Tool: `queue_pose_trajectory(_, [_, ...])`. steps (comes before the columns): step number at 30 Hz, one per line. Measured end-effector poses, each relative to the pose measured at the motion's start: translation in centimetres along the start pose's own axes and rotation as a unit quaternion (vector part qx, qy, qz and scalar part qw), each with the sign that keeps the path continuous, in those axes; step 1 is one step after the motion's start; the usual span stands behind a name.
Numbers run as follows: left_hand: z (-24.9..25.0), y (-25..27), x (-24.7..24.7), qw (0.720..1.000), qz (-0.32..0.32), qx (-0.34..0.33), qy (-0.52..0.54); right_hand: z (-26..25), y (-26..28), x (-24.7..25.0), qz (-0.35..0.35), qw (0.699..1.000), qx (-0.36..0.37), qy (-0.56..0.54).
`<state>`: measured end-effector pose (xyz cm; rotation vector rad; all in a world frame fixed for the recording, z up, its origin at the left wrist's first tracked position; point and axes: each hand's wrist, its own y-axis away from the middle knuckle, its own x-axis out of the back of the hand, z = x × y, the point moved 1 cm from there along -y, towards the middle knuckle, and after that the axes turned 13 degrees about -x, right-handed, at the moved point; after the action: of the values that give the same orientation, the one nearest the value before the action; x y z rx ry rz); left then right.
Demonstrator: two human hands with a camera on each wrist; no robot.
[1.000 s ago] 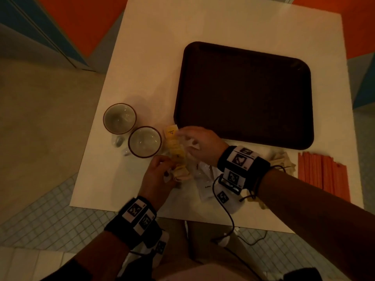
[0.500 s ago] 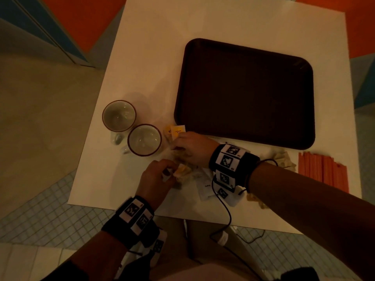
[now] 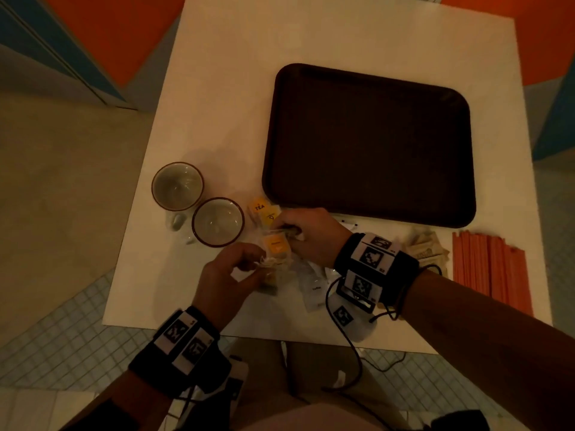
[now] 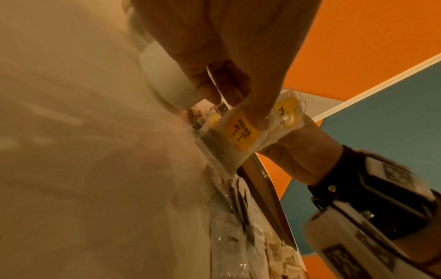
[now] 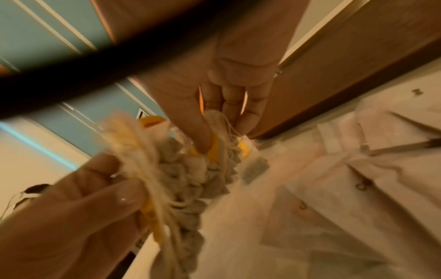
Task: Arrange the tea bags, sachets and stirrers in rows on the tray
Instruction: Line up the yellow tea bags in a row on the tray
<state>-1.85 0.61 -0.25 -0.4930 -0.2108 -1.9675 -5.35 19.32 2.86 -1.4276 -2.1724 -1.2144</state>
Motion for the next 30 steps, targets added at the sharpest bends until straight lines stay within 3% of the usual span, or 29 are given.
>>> queue_pose_trajectory(6, [-0.3, -0.8, -0.9, 0.996, -0.046, 0.057, 0.056, 0.1, -0.1, -1.0, -0.019, 0.999, -0.014, 0.023])
queue_pose_trajectory(13, [0.0, -1.3, -0.5, 0.99, -0.045, 0.104, 0.087, 0.3, -0.1, -1.0, 0.016, 0.999, -0.035, -0.016])
queue_pose_trajectory(18, [2.0, -2.3, 1.7, 0.992, -0.026, 0.058, 0.107, -0.3, 0.3, 1.6, 0.014, 0.998, -0.066, -0.018])
queue_pose_trajectory(22, [4.9, -4.4, 3.4, 0.993, -0.016, 0.006, 0.115, -0.6, 1.1, 4.7, 0.053, 0.996, -0.059, -0.031])
queue_pose_trajectory(26, [7.3, -9.7, 4.2, 0.994, 0.001, -0.073, 0.076, 0.2, 0.2, 8.4, 0.124, 0.987, -0.085, -0.052])
queue_pose_trajectory(30, [7.6, -17.2, 2.9, 0.991, 0.049, -0.091, 0.091, 2.5, -2.8, 12.1, 0.209, 0.968, -0.127, -0.063])
